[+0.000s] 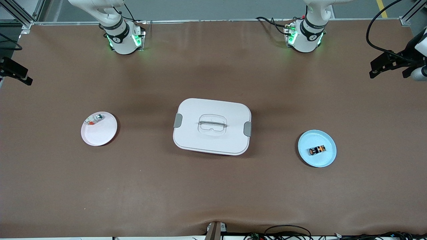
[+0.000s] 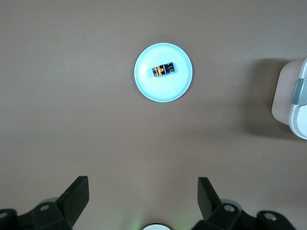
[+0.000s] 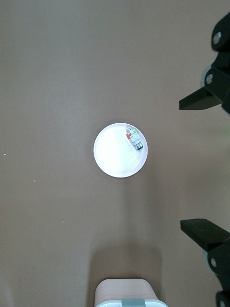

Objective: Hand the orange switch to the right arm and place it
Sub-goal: 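Move the left gripper out toward the light-blue plate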

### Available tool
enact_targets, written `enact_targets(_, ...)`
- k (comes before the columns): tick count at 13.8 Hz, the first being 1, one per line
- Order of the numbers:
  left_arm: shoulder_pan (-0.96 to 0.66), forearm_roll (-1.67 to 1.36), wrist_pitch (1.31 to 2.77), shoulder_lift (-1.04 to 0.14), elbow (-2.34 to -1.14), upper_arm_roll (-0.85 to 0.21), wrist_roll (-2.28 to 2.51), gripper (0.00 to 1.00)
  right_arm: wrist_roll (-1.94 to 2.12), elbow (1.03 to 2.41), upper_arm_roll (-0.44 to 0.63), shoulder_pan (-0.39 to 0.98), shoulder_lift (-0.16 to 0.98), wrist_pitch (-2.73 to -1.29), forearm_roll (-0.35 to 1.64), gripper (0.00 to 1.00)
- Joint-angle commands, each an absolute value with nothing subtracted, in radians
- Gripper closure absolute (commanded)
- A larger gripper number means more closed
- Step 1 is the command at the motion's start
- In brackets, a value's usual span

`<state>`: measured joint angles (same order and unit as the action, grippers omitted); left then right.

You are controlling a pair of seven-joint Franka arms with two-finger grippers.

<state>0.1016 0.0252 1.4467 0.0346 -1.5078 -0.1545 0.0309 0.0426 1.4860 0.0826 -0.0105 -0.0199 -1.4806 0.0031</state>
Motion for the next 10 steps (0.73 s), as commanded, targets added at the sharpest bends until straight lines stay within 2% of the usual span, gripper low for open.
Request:
enact_targets(1,0.103,0.020,1.433,0.040,-1.497,-0.152,0.018,0.00,0.025,1.513,0.078,-0.014,-0.048,-1.482,0.002,0.00)
enact_targets(10,0.103,0.020,1.434,0.006,-1.503,-0.147,0.023,0.00,0.025,1.513,0.078,-0.014,-0.049,-1.477,0.002,0.00)
